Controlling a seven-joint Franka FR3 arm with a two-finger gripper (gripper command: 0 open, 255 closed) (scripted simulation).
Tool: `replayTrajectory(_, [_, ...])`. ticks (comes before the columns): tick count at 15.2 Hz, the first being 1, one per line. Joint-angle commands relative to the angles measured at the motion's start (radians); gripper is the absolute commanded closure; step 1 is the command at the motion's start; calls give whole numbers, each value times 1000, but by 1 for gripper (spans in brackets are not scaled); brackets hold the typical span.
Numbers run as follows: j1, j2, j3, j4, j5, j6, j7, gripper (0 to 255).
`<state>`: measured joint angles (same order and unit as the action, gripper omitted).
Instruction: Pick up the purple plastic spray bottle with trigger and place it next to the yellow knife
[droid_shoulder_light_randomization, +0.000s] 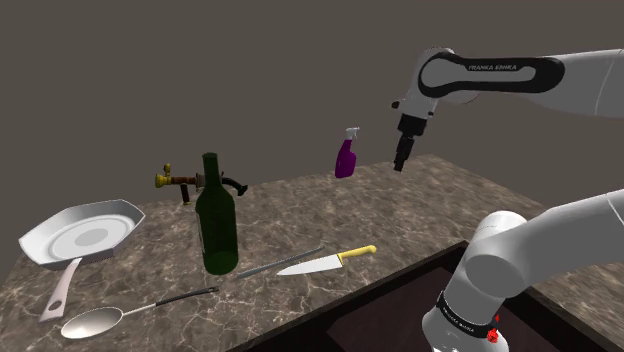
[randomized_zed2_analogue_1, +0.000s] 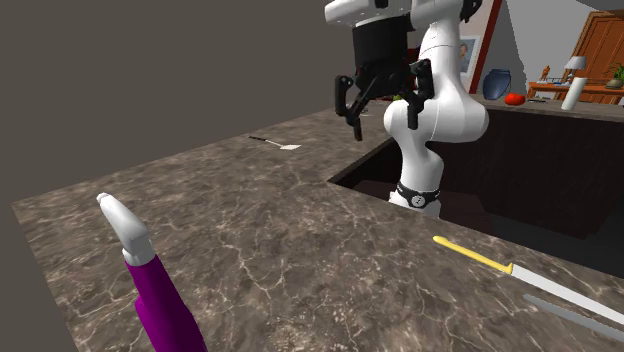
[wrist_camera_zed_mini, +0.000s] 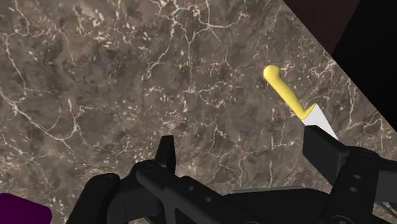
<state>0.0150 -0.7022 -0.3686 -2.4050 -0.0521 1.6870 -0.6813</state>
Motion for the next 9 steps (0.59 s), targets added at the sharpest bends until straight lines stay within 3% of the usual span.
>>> replayTrajectory(1, [17, 48, -68, 22, -8, 44, -107, 0])
replayTrajectory(5, [71, 166, -206, 92, 14, 117, -315, 0])
replayTrajectory(9, [149, 318, -355, 195, 93, 166, -545, 0])
